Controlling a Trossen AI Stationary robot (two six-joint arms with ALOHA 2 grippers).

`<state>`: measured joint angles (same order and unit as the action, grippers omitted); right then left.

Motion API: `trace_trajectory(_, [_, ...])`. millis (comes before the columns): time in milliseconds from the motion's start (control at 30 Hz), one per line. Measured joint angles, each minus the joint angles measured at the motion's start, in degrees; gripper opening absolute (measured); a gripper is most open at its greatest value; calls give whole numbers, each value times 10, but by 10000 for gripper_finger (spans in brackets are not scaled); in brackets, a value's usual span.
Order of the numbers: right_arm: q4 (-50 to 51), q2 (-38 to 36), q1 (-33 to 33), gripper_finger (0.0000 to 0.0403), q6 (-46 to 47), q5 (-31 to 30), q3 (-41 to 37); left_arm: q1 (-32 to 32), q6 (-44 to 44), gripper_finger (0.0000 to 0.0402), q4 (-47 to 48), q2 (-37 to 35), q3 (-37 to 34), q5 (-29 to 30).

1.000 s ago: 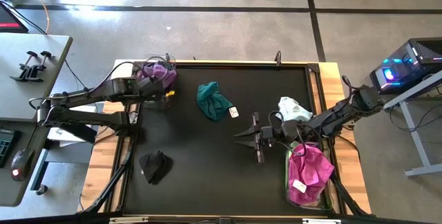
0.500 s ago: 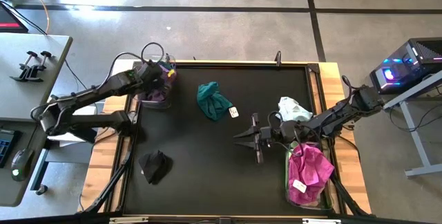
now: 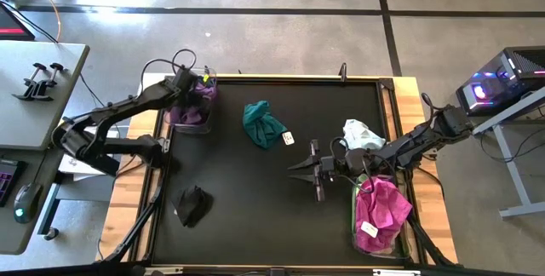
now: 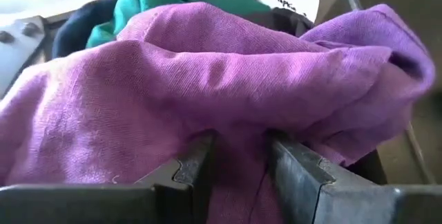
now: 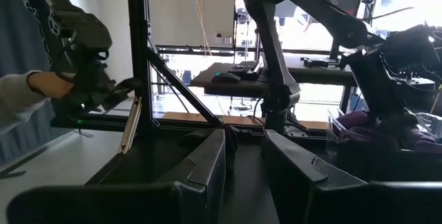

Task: Sort towels by color in basket
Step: Put the purple towel into the top transparent bin

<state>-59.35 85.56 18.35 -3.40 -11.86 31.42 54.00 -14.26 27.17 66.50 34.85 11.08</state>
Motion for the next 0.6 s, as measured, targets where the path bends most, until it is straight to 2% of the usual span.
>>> trace_trajectory(133, [0, 0, 0, 94, 0, 0, 0, 1, 21, 122, 5, 3, 9, -9])
trace_trajectory(433, [0, 0, 0, 94, 0, 0, 0, -7, 25, 122, 160, -51, 113, -21])
trace_trajectory(500, [0, 0, 0, 94, 0, 0, 0, -12, 25, 122, 163, -61, 122, -49])
trace_trajectory(600, [0, 0, 0, 94, 0, 0, 0, -28, 42, 122, 122, -64, 113, -138])
